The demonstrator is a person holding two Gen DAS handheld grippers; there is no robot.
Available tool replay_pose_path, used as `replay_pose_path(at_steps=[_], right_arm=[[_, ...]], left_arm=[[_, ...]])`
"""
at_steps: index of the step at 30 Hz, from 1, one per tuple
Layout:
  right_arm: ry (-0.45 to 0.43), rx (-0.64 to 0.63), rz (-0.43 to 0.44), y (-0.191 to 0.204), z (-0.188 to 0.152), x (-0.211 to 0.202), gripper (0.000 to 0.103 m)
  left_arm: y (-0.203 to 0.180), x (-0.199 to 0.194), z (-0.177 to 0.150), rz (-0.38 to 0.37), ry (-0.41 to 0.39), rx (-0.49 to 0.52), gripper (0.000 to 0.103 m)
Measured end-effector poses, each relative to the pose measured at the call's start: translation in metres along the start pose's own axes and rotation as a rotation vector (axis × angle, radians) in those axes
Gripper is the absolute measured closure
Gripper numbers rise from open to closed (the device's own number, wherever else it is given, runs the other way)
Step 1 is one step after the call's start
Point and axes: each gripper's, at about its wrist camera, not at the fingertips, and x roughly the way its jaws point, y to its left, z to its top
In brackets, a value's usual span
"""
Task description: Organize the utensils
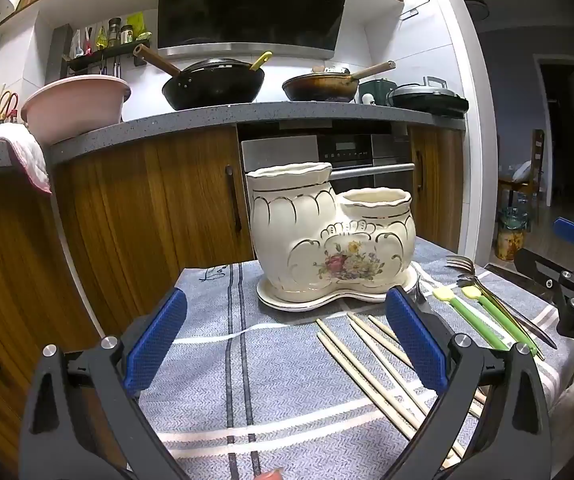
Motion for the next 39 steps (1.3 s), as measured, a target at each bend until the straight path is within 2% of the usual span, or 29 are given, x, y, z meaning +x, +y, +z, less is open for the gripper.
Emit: replay_pose_path(at_steps=[39], right_arm=[[0.006, -0.001, 0.0, 0.0019, -0.0012, 0.0027, 0.005]], left_arm=[[0.0011, 0.0053, -0.0037, -0.005, 0.004, -0.004, 0.005]])
